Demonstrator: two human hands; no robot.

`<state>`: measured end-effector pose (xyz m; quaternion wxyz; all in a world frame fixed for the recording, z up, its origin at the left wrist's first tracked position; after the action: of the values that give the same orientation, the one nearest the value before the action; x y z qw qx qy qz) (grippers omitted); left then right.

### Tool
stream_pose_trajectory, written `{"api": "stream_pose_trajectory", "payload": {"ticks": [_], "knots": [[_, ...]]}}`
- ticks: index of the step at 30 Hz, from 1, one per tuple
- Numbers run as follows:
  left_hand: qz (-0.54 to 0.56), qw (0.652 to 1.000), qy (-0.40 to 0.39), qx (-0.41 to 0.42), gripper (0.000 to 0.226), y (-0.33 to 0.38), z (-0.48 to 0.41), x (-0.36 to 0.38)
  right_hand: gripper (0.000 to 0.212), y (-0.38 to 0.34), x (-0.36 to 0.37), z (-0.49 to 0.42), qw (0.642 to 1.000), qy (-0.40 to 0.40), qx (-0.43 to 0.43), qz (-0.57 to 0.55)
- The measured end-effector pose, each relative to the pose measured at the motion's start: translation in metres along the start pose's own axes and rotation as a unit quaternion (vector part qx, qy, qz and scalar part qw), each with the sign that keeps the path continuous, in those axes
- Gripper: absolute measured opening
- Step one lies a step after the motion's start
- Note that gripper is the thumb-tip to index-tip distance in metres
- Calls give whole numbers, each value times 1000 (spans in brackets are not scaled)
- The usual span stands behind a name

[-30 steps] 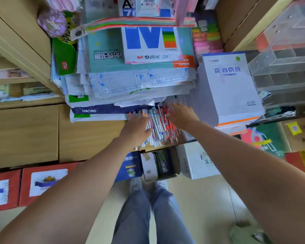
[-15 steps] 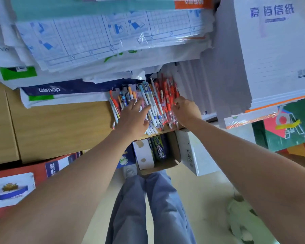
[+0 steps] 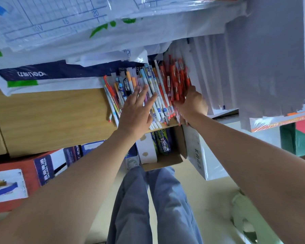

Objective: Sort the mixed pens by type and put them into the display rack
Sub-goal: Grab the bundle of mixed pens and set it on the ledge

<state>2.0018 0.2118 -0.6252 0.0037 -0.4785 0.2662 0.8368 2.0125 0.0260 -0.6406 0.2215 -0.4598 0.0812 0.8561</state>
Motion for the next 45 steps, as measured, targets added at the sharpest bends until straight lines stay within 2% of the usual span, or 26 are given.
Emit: {"api": "stream_pose_trajectory", "payload": {"ticks": [6, 11, 17, 20, 22, 25, 29, 34, 38, 42, 45], "knots": [[3, 1000, 25, 4, 65, -1, -1, 5, 39, 3, 3, -2, 1000, -2, -15, -24], [15, 1000, 27, 4, 66, -4, -2, 6, 29, 3, 7, 1, 998, 58, -26, -15], [42, 998, 56, -8, 57, -6, 0, 1, 38, 6, 6, -1, 996, 63, -41, -39], [44, 988, 130, -65, 45, -12, 4, -6, 33, -1, 2, 5, 979, 127, -112, -114], [57, 978, 168, -111, 38, -18, 6, -9, 20, -15, -3, 10, 960, 151, -189, -141], [103, 972, 152, -148, 35, -22, 6, -8, 14, -36, -1, 13, 953, 125, -244, -129], [129, 970, 127, -159, 36, -23, 4, -6, 32, -45, 13, 16, 974, 89, -210, -14], [144, 970, 123, -155, 37, -26, 5, -6, 29, -50, 15, 15, 980, 87, -177, 14], [171, 965, 129, -154, 33, -27, 4, -7, 21, -52, 17, 13, 983, 74, -165, -19], [193, 958, 134, -165, 25, -27, -1, -12, 12, -42, 13, 9, 979, 66, -141, -134], [231, 949, 154, -153, 18, -21, -9, -14, 8, -34, 5, 8, 966, 93, -159, -179]]}}
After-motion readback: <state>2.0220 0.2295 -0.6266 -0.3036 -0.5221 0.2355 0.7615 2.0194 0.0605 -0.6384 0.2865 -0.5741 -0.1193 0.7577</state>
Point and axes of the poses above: each hand's wrist, its own z-axis away from the middle knuckle, its own x-axis out of the palm, y = z × x, the point moved 3 cm from there along -z, towards the middle knuckle, and after that the axes turned 7 degrees about z, right-handed, at the moved point
